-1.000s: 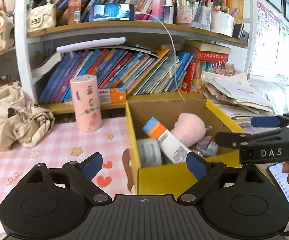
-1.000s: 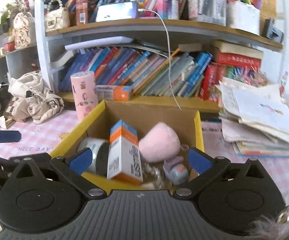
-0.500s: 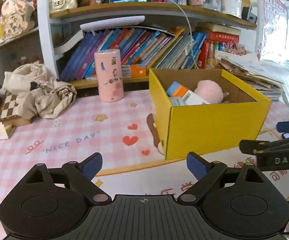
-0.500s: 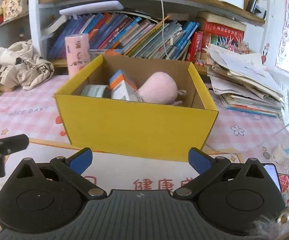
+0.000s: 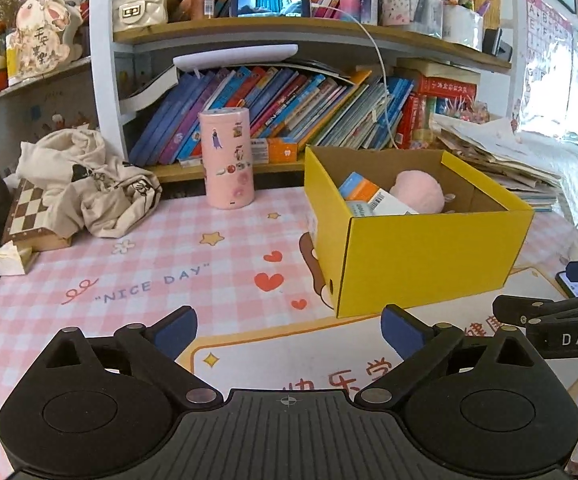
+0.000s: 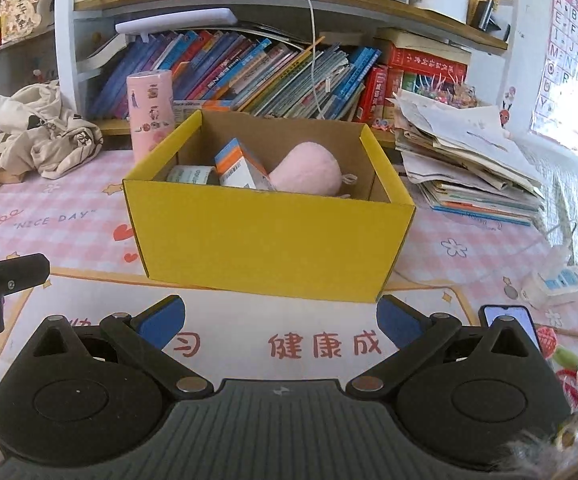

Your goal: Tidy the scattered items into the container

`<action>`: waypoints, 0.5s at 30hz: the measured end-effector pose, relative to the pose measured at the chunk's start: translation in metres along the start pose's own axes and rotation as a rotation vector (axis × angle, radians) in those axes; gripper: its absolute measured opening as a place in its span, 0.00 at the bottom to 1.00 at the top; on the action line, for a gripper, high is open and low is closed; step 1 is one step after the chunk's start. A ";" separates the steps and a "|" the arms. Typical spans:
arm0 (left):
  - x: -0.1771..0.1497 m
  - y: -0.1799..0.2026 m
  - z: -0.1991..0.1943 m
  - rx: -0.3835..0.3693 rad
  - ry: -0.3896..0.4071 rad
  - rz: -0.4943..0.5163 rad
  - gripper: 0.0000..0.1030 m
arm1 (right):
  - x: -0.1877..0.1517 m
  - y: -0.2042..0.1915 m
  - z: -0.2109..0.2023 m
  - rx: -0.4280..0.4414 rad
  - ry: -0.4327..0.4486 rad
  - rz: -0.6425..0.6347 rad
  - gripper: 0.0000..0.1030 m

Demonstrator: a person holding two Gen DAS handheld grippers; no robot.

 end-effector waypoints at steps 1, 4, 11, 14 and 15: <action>0.000 -0.001 -0.002 0.000 0.001 0.004 0.99 | -0.001 -0.001 -0.001 0.003 -0.003 0.003 1.00; -0.001 -0.003 -0.008 -0.003 0.009 0.015 1.00 | -0.003 -0.006 -0.002 0.017 -0.006 0.007 1.00; -0.006 -0.010 -0.015 -0.023 0.000 0.026 1.00 | -0.006 -0.020 -0.005 0.032 -0.005 -0.006 1.00; -0.007 -0.015 -0.017 -0.021 0.001 0.020 1.00 | -0.006 -0.025 -0.006 0.033 -0.006 -0.010 1.00; -0.007 -0.017 -0.017 -0.020 0.003 0.017 1.00 | -0.007 -0.026 -0.006 0.033 -0.006 -0.010 1.00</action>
Point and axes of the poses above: each gripper's, at about its wrist camera, not at the fingertips, and z roughly the way its jaws point, y to its right, x to its top, the point moved 6 cm from there along z, roughly the way its jaws point, and after that the axes turned 13 degrees about x, right-handed, at the moved point
